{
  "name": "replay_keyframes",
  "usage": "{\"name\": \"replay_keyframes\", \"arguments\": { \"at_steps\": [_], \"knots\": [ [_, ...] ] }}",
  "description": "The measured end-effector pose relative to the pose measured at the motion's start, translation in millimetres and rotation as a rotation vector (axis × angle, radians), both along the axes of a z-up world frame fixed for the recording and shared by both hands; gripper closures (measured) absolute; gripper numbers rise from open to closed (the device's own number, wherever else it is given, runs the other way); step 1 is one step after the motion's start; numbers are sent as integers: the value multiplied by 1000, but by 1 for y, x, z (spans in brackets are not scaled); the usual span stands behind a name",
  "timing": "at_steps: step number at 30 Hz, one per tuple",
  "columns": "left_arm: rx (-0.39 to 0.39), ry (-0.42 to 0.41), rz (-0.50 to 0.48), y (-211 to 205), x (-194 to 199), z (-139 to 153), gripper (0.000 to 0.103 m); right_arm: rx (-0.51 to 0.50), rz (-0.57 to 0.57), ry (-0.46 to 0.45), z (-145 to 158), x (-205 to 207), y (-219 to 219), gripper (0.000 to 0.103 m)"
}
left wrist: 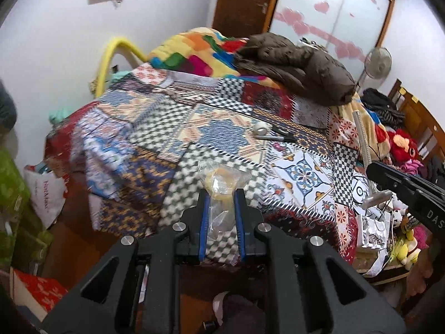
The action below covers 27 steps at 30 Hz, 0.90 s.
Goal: Collect trash
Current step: 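Carry the comb and plastic bag in both tools over the bucket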
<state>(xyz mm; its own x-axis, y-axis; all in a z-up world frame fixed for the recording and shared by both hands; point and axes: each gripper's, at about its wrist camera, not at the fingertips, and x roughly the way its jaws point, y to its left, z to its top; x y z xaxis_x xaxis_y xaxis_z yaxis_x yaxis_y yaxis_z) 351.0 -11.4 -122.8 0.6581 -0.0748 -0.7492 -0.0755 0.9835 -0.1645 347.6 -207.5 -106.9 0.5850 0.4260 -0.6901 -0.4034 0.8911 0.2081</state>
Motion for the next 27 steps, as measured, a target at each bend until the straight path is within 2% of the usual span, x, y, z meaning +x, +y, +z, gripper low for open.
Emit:
{"name": "replay_keyframes", "arguments": {
  "at_steps": [8,17,23,27],
  "knots": [
    [7,-16,89,49,-59,4,87,-12,82,1,0,-38,45,94],
    [31,-3,190,106,-122,-8,87,-29,200,23,-15,-71,109,94],
    [50,41,259,145,-155,-31,87,-58,287,64,-39,-87,161,94],
    [27,86,303,170,-168,-54,87,-96,357,100,-58,-95,197,94]
  ]
}}
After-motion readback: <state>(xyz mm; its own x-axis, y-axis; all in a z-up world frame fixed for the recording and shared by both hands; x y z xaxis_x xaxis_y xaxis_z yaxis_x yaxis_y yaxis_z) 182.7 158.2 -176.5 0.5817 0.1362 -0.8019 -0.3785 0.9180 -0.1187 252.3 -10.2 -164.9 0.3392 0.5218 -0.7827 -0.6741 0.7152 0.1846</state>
